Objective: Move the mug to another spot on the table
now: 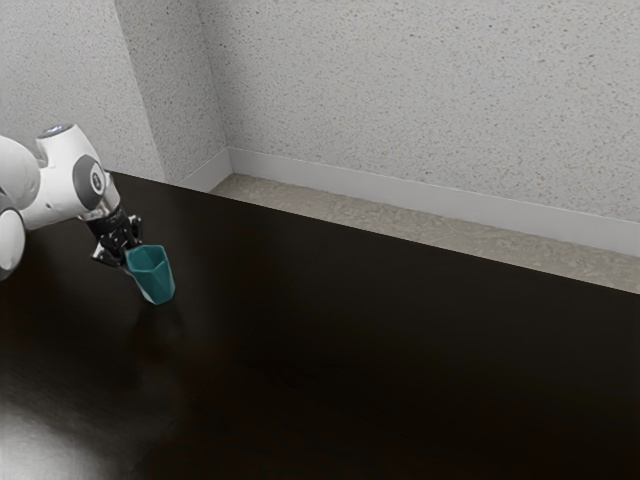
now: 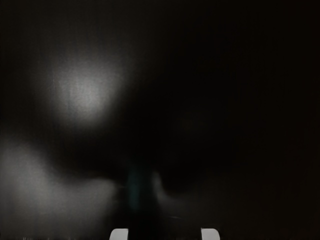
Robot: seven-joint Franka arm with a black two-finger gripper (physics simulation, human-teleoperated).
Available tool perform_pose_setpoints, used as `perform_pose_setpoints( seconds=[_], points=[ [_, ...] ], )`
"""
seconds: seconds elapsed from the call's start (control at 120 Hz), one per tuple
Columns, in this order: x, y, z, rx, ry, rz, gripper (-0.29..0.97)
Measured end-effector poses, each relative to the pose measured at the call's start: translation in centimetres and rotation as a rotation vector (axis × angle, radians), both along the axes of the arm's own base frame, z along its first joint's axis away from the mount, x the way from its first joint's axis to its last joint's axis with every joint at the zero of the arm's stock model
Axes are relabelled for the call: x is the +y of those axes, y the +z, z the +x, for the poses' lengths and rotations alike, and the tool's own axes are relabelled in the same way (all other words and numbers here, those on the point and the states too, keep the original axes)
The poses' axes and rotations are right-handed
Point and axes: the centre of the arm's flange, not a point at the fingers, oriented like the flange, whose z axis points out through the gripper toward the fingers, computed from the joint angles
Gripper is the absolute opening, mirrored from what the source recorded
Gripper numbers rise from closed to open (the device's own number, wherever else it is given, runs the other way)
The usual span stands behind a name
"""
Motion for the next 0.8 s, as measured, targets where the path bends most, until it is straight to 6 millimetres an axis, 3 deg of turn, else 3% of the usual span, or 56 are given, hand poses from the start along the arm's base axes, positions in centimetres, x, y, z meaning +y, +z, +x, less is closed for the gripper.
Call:
perform_pose_setpoints(
  seconds=[0.142, 0.283, 0.408, 0.558, 0.8],
  points=[
    [-0.4, -0.2, 0.0, -0.018, 0.013, -0.042, 0.03],
    [-0.4, 1.4, -0.1, -0.077, 0.021, -0.103, 0.03],
    [-4.0, 2.2, 0.7, -0.097, -0.037, -0.149, 0.03],
    [-9.5, 1.2, 1.3, -0.079, -0.121, -0.218, 0.02],
    [-11.9, 0.4, -0.5, -0.023, -0.121, -0.437, -0.02]
  ],
)
